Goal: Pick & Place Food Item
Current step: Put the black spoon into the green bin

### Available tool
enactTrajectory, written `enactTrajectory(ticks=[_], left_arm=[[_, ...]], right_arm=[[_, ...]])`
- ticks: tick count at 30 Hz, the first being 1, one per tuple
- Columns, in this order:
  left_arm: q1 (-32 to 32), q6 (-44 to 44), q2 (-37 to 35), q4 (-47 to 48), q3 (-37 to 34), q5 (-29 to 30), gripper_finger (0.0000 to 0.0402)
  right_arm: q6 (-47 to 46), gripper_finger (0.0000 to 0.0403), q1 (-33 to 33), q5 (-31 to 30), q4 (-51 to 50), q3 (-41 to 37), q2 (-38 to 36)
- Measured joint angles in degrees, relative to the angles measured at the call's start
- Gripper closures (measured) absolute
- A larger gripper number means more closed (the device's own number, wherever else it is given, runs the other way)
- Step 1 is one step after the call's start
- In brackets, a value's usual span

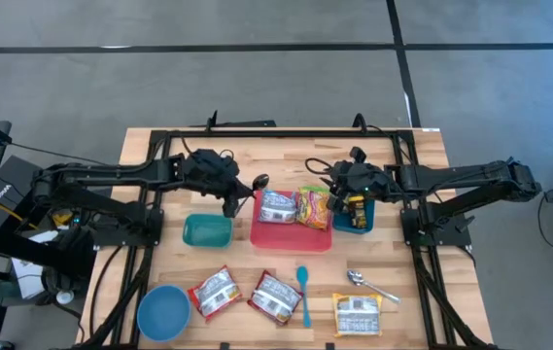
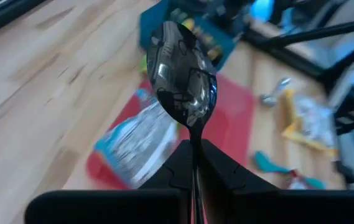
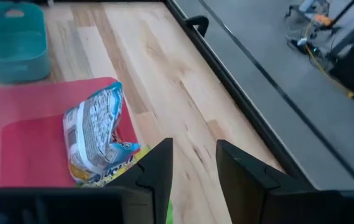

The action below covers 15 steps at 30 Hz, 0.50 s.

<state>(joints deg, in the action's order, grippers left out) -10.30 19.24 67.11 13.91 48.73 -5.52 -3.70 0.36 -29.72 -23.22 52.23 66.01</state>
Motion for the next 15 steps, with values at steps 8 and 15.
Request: enactTrajectory(ticks=[8,15], left_arm=[[-1.53,-0.61,0.25,-7.3,0.0,-9.97,0.0396],[-1.53,1.16,4.46,-12.8,0.0,-19.66,0.0395]], right_arm=[[4.18,0.0287,2.94,0.3,2.05,0.0,0.0],[9.05,0.0287,8.25,0.34,8.23,0.0,-0.01]])
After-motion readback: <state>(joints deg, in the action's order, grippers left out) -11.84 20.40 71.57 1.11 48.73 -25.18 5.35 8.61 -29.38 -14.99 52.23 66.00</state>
